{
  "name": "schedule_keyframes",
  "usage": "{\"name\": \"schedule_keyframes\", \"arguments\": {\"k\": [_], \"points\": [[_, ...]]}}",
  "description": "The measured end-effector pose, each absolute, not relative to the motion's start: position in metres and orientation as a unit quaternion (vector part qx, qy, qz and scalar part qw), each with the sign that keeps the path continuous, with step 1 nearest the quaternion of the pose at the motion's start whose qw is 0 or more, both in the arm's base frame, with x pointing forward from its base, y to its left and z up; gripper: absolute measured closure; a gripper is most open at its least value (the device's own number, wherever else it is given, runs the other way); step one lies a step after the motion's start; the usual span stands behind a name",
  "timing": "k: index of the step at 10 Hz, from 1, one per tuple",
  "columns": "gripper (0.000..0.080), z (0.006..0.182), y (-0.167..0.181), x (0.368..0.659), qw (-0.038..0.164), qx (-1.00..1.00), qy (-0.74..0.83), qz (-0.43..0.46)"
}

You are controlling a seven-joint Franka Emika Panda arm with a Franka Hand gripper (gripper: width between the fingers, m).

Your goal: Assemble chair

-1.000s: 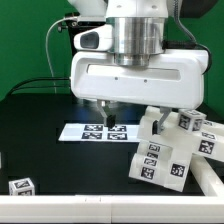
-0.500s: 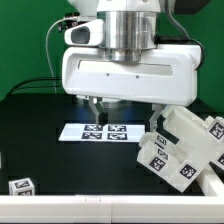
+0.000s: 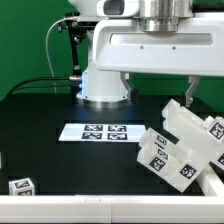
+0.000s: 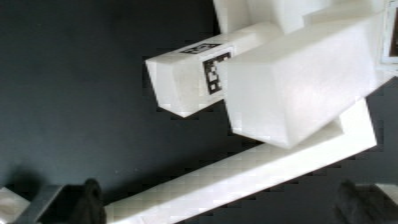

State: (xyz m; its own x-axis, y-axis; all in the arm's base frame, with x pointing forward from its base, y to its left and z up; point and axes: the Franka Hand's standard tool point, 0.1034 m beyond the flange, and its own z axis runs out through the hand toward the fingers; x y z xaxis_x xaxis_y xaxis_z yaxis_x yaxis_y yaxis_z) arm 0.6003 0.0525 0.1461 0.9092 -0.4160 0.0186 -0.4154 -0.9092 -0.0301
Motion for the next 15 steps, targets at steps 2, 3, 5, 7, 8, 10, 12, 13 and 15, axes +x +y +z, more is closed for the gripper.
{"name": "schedule_keyframes", "arguments": {"k": [2, 3, 5, 7, 8, 10, 12, 13, 15], "points": [[0.0151, 0.144, 0.052, 0.598, 0.012, -0.977, 0.213, -0.008], [0.0151, 0.136, 0.048, 0.586, 0.008, -0.976, 0.217, 0.01], [0.0151, 0.13, 0.053, 0.583, 0.008, -0.975, 0.22, -0.004], [0.0151, 0.13, 0.055, 0.588, 0.01, -0.975, 0.219, -0.024], [0.0151, 0.13, 0.056, 0.589, 0.01, -0.976, 0.216, -0.029], [0.0151, 0.126, 0.043, 0.596, 0.008, -0.976, 0.21, -0.057], [0.0151, 0.115, 0.03, 0.597, 0.001, -0.977, 0.205, -0.067], [0.0151, 0.111, 0.025, 0.599, -0.001, -0.976, 0.206, -0.069], [0.0151, 0.103, 0.024, 0.599, -0.006, -0.976, 0.207, -0.068]]}}
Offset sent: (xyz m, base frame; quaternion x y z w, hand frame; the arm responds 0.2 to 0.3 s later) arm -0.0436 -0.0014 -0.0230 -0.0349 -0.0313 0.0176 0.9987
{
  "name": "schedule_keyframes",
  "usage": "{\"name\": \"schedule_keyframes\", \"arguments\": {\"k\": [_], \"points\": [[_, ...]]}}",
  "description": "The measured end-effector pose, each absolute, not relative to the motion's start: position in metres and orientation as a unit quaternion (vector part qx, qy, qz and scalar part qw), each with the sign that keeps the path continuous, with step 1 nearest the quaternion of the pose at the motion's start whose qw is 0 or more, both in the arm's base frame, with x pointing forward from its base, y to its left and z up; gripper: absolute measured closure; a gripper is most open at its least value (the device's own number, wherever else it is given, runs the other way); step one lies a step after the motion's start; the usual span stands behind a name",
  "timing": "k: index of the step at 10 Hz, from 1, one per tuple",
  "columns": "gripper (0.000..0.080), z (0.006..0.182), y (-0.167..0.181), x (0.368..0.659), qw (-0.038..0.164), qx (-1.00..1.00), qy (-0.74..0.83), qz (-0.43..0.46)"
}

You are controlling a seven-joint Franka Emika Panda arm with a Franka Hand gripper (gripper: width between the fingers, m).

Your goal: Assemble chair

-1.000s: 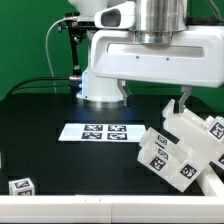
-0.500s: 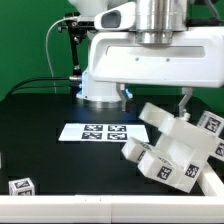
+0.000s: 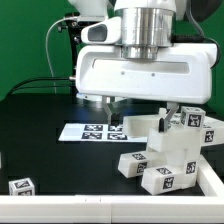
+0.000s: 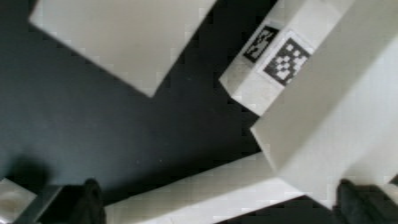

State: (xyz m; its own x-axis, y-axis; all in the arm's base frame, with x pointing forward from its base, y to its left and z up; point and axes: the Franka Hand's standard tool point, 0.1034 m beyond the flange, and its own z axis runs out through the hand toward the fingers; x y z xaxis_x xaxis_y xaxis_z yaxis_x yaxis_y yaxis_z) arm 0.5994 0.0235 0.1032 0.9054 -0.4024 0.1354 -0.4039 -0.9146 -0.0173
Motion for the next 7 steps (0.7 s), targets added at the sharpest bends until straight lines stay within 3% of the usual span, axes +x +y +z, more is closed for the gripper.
{"name": "schedule_keyframes", "arguments": {"k": [7], "points": [[0.0151, 0.1007, 0.0209, 0.6064, 0.008, 0.976, -0.206, 0.076]]}}
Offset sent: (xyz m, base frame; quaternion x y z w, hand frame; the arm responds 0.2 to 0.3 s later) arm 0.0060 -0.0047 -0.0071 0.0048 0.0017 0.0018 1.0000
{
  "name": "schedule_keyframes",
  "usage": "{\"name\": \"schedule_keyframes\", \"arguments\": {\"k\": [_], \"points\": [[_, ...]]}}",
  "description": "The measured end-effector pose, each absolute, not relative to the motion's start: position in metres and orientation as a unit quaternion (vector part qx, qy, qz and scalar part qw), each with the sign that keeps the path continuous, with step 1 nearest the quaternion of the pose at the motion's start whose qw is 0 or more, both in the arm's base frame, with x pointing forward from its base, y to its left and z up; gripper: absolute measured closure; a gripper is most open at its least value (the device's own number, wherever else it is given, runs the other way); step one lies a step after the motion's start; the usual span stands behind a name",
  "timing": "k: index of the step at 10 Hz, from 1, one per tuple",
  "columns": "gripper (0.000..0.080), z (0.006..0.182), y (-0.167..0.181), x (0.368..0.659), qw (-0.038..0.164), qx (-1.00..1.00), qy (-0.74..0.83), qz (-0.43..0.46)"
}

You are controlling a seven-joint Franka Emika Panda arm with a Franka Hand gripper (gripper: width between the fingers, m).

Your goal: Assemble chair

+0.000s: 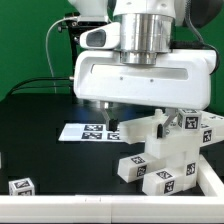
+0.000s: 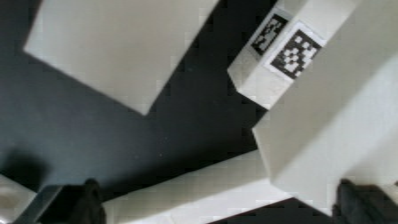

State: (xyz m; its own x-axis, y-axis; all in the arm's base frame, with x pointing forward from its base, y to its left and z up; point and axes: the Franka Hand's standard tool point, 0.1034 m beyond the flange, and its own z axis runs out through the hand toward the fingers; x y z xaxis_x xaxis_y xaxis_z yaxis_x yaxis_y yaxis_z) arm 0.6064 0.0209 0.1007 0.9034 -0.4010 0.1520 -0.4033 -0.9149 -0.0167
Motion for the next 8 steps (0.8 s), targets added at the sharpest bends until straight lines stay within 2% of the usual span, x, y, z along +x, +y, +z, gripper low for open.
{"name": "schedule_keyframes", "arguments": {"k": [5, 8], "points": [[0.0151, 0.104, 0.018, 0.607, 0.007, 0.975, -0.207, 0.078], [0.0151, 0.109, 0.005, 0.611, 0.009, 0.975, -0.207, 0.078]]}}
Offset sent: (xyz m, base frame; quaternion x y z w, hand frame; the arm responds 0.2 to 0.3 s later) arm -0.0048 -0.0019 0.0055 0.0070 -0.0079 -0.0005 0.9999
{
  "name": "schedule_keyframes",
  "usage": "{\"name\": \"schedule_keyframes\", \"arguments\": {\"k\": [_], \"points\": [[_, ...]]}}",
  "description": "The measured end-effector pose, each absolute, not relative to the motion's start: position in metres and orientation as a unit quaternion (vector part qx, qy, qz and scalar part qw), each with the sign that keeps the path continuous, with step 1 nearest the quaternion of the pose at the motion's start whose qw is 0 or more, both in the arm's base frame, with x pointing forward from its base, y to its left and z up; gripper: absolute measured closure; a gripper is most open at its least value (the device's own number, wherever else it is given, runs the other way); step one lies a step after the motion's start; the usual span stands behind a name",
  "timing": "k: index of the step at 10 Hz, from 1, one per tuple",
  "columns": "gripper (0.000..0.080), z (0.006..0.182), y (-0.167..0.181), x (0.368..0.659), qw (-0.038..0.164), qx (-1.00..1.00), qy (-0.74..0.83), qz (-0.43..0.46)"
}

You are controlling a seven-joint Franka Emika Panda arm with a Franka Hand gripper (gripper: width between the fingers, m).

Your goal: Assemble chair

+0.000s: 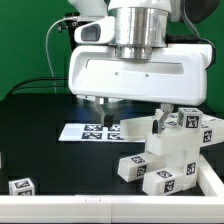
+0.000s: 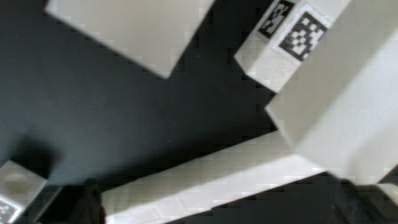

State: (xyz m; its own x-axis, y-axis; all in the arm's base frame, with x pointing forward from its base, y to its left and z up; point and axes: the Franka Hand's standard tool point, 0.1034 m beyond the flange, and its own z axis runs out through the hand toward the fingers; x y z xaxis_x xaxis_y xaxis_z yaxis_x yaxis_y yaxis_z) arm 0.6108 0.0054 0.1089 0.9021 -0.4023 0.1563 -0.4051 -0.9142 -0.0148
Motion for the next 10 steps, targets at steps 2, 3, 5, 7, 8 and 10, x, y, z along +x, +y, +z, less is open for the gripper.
{"name": "schedule_keyframes", "arguments": {"k": [2, 3, 5, 7, 8, 10], "points": [[0.0151, 0.111, -0.007, 0.615, 0.01, 0.976, -0.205, 0.08], [0.0151, 0.114, -0.005, 0.617, 0.008, 0.976, -0.206, 0.076], [0.0151, 0.112, -0.005, 0.617, 0.009, 0.976, -0.205, 0.076], [0.0151, 0.108, -0.032, 0.616, -0.003, 0.982, -0.177, 0.062], [0.0151, 0.1, -0.059, 0.619, -0.006, 0.984, -0.174, 0.045], [0.0151, 0.08, -0.101, 0.626, -0.013, 0.986, -0.168, 0.002]]}}
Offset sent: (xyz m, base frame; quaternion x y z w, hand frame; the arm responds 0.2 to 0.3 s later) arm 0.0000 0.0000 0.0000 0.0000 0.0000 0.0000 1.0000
